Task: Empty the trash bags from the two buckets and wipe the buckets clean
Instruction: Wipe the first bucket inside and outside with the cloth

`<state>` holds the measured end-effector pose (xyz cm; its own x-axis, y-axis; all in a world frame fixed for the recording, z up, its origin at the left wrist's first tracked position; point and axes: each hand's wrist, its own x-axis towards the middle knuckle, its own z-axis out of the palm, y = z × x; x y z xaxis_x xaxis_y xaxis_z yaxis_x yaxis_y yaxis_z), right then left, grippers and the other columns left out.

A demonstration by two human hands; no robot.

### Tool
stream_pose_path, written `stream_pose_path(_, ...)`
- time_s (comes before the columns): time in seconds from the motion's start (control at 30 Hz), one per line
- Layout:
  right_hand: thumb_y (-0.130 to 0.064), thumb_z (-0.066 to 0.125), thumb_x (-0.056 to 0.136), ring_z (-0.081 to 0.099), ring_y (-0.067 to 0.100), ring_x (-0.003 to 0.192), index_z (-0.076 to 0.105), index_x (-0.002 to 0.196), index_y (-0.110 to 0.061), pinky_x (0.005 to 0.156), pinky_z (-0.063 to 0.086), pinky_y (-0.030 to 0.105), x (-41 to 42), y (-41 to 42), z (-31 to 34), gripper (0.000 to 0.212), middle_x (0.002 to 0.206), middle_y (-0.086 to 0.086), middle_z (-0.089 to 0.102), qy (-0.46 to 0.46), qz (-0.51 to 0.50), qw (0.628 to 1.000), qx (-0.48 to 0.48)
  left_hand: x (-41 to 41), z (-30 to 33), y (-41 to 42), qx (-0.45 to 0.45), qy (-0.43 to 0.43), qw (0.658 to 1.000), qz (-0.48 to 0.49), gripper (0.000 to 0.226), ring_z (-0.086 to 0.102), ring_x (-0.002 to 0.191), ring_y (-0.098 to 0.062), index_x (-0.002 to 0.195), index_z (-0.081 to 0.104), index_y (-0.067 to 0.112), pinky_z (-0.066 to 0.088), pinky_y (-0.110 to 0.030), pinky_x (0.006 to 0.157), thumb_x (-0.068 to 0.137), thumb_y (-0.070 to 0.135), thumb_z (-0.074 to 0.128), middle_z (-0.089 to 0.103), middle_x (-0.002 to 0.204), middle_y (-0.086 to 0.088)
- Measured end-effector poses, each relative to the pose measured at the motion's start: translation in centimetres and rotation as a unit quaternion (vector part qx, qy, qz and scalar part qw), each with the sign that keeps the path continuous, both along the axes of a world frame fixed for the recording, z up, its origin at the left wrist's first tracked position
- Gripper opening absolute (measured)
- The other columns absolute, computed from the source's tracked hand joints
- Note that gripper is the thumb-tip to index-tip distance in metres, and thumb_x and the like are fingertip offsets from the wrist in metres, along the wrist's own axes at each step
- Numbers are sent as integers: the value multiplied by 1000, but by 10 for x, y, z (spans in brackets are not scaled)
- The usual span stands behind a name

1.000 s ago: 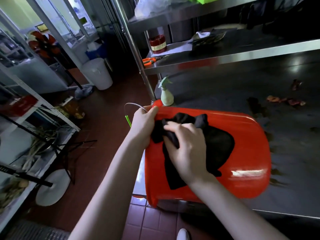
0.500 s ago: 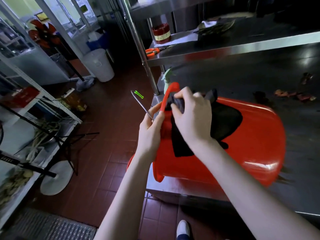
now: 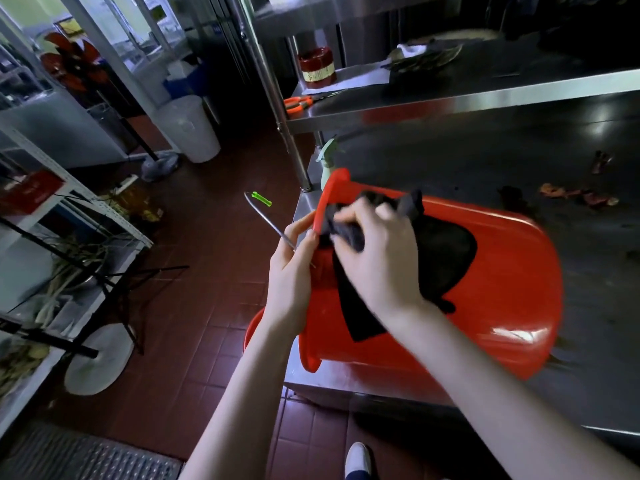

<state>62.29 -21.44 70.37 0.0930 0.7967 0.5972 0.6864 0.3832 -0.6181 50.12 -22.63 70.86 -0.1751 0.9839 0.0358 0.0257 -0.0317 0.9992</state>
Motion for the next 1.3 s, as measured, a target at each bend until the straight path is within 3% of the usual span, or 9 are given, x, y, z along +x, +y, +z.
stream_pose_path(0.2,-23,66,77,60,33,78,60,94,-19,80,49,47,2,14,7,19,79,7,62,-6,-43,999,-8,5,-4,-31,23,20,999,17,19,54,68,-13,111,66,30,45,-22,63,96,27,55,64,74,7)
stream_pose_path(0.3,-23,67,80,60,34,85,50,92,-23,78,45,39,5,53,19,21,85,9,64,12,-31,995,-99,-12,-1,-49,-41,115,993,-4,19,63,72,-7,105,69,31,58,-42,73,98,38,53,67,73,13)
stream_pose_path(0.47,-23,69,82,59,33,82,54,97,-18,72,40,37,6,50,20,22,80,7,58,2,-54,996,-77,-55,39,-54,14,476,826,301,48,61,68,-30,68,63,14,40,-34,58,88,56,52,62,62,0)
stream_pose_path(0.57,-19,74,77,58,34,74,58,93,-15,69,43,38,-3,28,23,22,72,-2,46,11,-54,998,-35,-37,56,-19,37,396,891,219,25,63,73,-20,84,63,23,47,-31,66,87,48,61,65,74,5)
stream_pose_path(0.67,-18,75,72,58,32,73,60,90,-16,73,46,42,-7,0,20,24,72,2,57,8,-26,1000,-5,-2,60,34,-118,256,959,3,26,59,67,-9,96,59,29,49,-20,58,95,51,45,65,88,2)
stream_pose_path(0.8,-18,74,75,59,23,82,63,93,-18,73,45,40,-4,-38,6,21,86,-4,68,-1,3,999,48,24,56,41,-203,90,974,-36,33,57,70,-10,104,62,18,46,-11,55,101,42,41,65,91,-5)
stream_pose_path(0.93,-18,71,74,60,31,75,64,92,-16,73,50,45,8,-15,14,20,74,4,63,9,-35,999,38,23,35,18,-23,72,996,-52,27,60,97,-1,99,66,34,46,-15,85,104,28,40,68,105,12)
stream_pose_path(1.1,-24,68,81,63,34,87,55,93,-21,77,47,40,24,61,32,18,87,9,67,39,-67,989,-124,12,2,-3,14,107,989,-98,38,52,127,-9,138,45,43,43,-41,107,102,45,36,52,140,9)
stream_pose_path(1.3,-18,70,75,60,30,77,62,90,-17,76,48,41,8,-18,3,17,81,3,65,-9,-23,999,22,12,6,10,25,92,992,-86,33,50,127,-3,137,47,37,38,-35,112,106,29,35,53,140,7)
